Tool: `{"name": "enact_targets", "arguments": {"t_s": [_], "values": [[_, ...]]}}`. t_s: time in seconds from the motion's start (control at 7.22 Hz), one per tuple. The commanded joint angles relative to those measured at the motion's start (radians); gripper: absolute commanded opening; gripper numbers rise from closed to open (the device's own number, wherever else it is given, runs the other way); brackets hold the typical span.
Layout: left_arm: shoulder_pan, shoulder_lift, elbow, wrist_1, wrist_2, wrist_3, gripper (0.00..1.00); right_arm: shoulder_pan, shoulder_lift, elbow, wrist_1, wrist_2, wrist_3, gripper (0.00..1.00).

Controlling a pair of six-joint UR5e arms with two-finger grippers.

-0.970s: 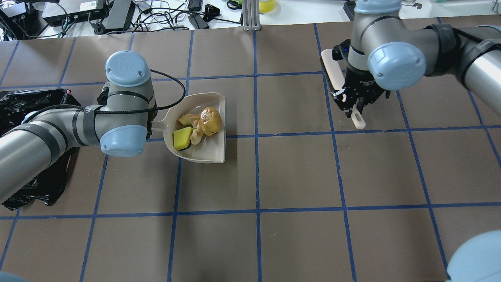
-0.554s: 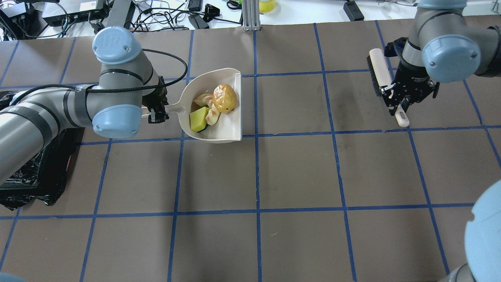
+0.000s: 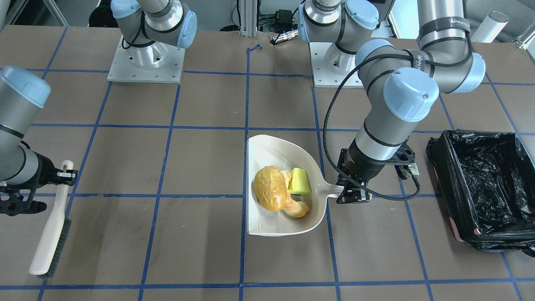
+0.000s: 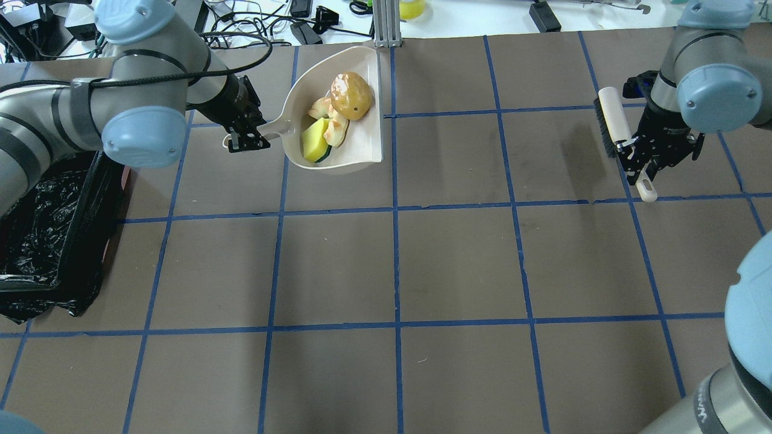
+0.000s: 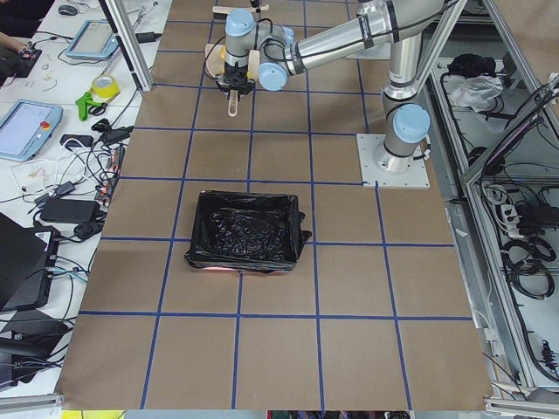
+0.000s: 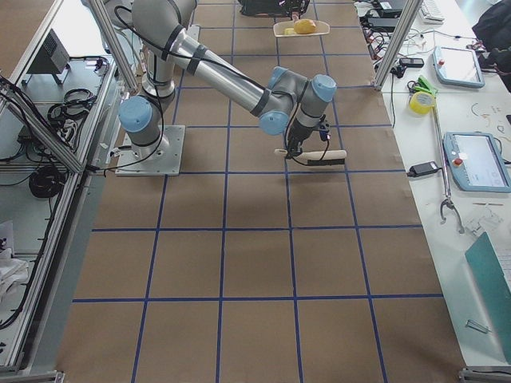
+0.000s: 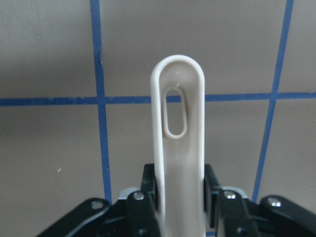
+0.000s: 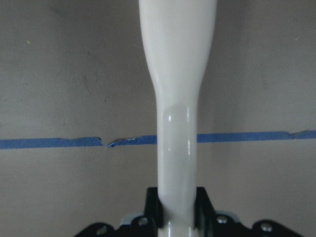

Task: Sweep and dump trash into bin
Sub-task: 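Carry the dustpan over the black bin with the left gripper and tip it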

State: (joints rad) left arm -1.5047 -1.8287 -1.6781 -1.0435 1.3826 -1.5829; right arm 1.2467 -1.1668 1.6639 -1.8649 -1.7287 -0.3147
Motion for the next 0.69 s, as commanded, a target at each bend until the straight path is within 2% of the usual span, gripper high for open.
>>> {"name": "enact_targets", "arguments": {"t_s": [0.0, 0.55], "values": [[0.072, 0.015, 0.046, -0.071, -0.059, 0.017, 0.0, -0.003, 0.025, -0.001, -0.002, -0.003, 0.005, 0.0], [0.188, 0.069, 0.046, -0.095, -0.069, 0.067, 0.0, -0.003, 0.032, 0.002, -0.002, -0.005, 0.017, 0.03]]}}
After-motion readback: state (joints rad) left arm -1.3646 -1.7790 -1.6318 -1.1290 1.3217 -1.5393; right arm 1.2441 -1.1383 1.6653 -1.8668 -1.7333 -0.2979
